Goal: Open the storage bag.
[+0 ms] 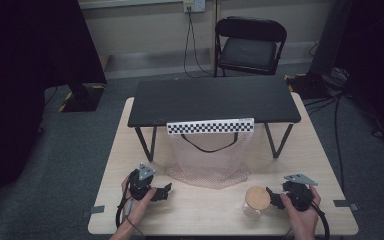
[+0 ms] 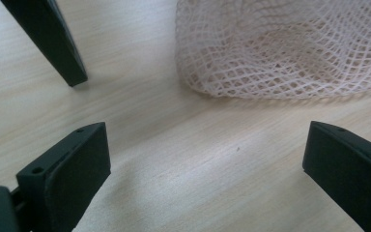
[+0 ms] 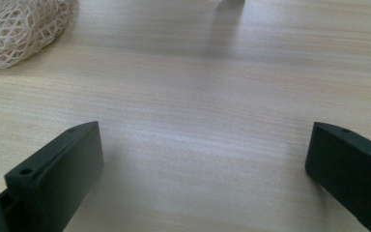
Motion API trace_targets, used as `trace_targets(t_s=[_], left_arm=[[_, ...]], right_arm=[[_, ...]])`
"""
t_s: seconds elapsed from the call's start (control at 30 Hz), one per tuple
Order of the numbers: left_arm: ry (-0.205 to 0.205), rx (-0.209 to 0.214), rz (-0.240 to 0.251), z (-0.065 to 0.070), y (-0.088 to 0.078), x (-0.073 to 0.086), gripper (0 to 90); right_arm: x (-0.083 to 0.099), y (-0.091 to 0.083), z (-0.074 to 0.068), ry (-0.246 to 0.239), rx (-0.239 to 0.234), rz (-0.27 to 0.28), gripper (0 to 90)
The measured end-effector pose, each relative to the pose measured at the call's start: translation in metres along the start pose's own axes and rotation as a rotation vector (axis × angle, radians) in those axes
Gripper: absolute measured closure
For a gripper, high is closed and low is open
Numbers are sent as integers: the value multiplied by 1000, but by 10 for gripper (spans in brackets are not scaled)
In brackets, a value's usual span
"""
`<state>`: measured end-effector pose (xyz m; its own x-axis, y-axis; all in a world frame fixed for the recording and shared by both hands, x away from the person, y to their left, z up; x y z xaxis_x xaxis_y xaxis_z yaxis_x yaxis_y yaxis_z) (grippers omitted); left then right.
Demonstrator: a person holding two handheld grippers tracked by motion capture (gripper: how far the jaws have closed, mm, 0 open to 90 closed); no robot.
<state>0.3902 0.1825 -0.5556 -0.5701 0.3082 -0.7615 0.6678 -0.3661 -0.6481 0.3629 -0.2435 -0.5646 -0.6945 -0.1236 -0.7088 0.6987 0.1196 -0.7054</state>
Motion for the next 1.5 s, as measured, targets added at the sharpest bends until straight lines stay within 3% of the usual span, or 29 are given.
trace_targets(t_s=[0.27,0.47,0.77,0.93,1.13,1.23,1.37,1.5], left_arm=[[41,68,2,9,-5,-2,30],[104,60,2,17,-3,-4,29],[174,95,19,29,-6,-14,31],[193,104,33,31,-10,-20,31],[240,82,44,30,-17,-28,31],[253,108,61,32,-19,-33,29],[288,105,68,36,-21,-39,28],[294,124,76,44,-21,-47,28]], right_arm=[[0,0,0,0,0,0,0],[0,0,0,0,0,0,0],[0,0,0,0,0,0,0],[0,0,0,0,0,0,0],[0,0,0,0,0,0,0],[0,0,0,0,0,0,0],[0,0,0,0,0,0,0],[0,0,0,0,0,0,0]])
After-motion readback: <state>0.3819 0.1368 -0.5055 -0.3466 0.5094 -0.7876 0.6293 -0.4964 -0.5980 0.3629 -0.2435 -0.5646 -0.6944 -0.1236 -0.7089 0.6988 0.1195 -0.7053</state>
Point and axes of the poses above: each handheld gripper's, and its own axes: y roughly forward along the jaws, x roughly out of its underside, z roughly to its right, the point moved 7 cm from there along y, roughly forward along the jaws, and after that the axes turned 2 degrees about -x, right-handed, at the moved point
